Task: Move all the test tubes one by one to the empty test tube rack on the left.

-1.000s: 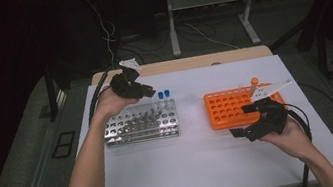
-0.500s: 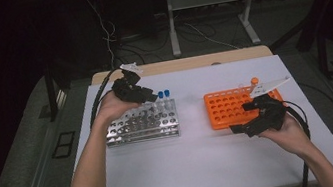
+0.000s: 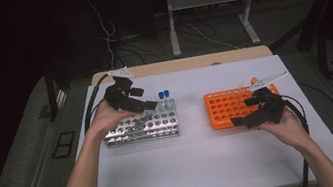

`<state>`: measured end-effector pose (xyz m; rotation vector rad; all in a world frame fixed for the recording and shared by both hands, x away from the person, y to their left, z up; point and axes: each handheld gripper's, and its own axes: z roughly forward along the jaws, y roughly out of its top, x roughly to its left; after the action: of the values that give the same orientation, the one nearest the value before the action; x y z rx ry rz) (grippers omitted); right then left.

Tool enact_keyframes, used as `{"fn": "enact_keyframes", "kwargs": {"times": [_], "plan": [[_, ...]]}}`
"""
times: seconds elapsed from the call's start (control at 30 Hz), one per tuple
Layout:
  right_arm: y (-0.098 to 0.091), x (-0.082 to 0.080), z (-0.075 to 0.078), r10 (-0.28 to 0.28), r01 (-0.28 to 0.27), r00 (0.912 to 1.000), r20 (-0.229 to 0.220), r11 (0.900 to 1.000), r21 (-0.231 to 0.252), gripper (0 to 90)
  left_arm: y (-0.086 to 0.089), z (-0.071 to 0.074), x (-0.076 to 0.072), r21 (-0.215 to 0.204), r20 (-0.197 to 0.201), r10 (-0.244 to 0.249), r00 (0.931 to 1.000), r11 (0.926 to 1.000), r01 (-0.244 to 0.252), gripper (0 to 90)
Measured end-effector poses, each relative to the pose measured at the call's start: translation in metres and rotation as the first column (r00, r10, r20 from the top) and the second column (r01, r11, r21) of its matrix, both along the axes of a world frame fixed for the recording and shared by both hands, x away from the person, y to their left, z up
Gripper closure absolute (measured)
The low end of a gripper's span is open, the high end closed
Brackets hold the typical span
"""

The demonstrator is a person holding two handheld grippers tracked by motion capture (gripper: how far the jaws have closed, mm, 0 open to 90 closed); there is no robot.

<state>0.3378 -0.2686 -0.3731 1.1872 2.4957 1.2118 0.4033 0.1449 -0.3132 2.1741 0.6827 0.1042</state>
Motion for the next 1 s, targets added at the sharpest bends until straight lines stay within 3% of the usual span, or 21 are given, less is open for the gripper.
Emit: {"fn": "enact_keyframes", "kwargs": {"times": [0.1, 0.2, 0.47, 0.6, 0.67, 0.77, 0.8, 0.83, 0.87, 1.0], "plan": [[0.0, 0.003, -0.002, -0.015, 0.015, 0.9999, -0.001, 0.9999, -0.003, 0.3, 0.001, 0.0, -0.011, -0.019, 0.005, 0.009, 0.9999, 0.9998, -0.009, 10.9], [0.001, 0.007, -0.003, -0.027, 0.027, 0.9996, -0.002, 0.9996, -0.011, 0.3, 0.002, -0.001, -0.023, -0.026, 0.003, 0.033, 0.9995, 0.9991, -0.032, 0.0], [0.007, 0.017, -0.005, -0.083, 0.083, 0.9965, 0.0, 0.9947, -0.061, 0.4, 0.01, -0.008, -0.054, -0.082, 0.054, 0.065, 0.9964, 0.9948, -0.06, 0.0], [0.004, 0.022, -0.008, -0.114, 0.113, 0.9934, -0.008, 0.9915, -0.064, 0.4, 0.013, -0.013, -0.066, -0.084, 0.066, 0.068, 0.9955, 0.9945, -0.062, 0.0], [0.003, 0.024, -0.01, -0.13, 0.129, 0.9915, -0.009, 0.9892, -0.069, 6.3, 0.014, -0.017, -0.072, -0.093, 0.067, 0.068, 0.9954, 0.9938, -0.062, 0.0], [0.001, 0.027, -0.011, -0.158, 0.157, 0.9875, -0.004, 0.9852, -0.069, 6.8, 0.014, -0.021, -0.078, -0.099, 0.067, 0.061, 0.9959, 0.9936, -0.054, 0.0], [0.0, 0.028, -0.012, -0.162, 0.162, 0.9867, -0.003, 0.9844, -0.069, 8.9, 0.013, -0.023, -0.08, -0.099, 0.067, 0.055, 0.9962, 0.9939, -0.049, 0.0], [0.0, 0.029, -0.012, -0.171, 0.17, 0.9853, -0.005, 0.9832, -0.066, 16.7, 0.013, -0.024, -0.081, -0.101, 0.066, 0.053, 0.9964, 0.9938, -0.046, 0.0], [0.0, 0.03, -0.013, -0.176, 0.176, 0.9844, -0.003, 0.9824, -0.064, 16.7, 0.012, -0.025, -0.083, -0.103, 0.066, 0.049, 0.9966, 0.9938, -0.042, 0.0], [0.001, 0.033, -0.014, -0.221, 0.221, 0.9753, 0.009, 0.9715, -0.087, 22.9, 0.011, -0.027, -0.087, -0.108, 0.066, 0.037, 0.9971, 0.9937, -0.03, 0.0]]}}
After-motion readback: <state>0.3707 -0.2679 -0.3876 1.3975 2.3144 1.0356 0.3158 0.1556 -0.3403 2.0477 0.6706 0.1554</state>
